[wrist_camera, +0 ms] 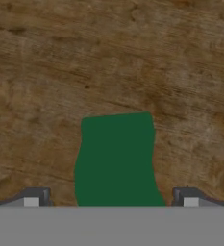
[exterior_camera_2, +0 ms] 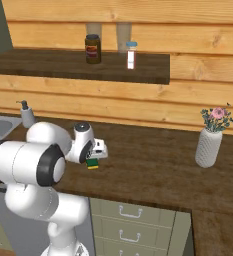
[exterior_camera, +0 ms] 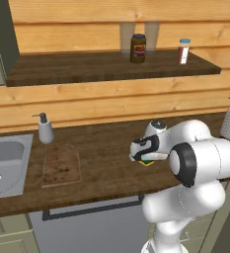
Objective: Pick up the sponge from the counter and clean the cutting board by briefly scrubbing or pressing down on the cutting board. Once finished, release the sponge.
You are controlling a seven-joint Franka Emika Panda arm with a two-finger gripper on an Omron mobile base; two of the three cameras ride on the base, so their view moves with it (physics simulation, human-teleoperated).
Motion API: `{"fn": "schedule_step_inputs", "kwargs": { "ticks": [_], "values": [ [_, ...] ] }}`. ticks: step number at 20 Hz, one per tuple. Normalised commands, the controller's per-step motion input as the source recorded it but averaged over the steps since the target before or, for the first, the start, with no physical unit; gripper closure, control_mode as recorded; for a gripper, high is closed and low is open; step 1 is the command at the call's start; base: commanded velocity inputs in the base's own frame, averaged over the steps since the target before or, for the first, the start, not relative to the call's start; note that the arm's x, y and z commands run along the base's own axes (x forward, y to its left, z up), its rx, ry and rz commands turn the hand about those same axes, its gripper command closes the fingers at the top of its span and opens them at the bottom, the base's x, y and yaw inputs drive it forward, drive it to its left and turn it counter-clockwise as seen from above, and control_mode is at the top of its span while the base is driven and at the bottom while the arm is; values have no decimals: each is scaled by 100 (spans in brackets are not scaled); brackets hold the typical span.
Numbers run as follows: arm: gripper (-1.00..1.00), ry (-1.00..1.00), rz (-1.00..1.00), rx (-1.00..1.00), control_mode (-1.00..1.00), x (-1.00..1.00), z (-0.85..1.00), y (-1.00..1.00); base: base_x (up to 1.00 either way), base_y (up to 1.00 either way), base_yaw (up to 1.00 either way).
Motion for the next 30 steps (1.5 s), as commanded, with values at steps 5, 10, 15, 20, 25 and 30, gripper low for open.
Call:
{"fn": "schedule_step_inputs", "kwargs": {
  "ticks": [5,10,15,20,25,30],
  "values": [
    [-100,0,0,0,-100,5,-17,0,0,0,0],
    [-100,0,0,0,-100,0,-19,0,0,0,0],
    [100,0,0,0,-100,0,-23,0,0,0,0],
    [100,0,0,0,-100,0,-1,1,0,0,0],
    [100,-5,0,3,-100,-11,24,9,0,0,0],
    [100,-6,-5,12,-100,-30,46,61,0,0,0]
  ]
}}
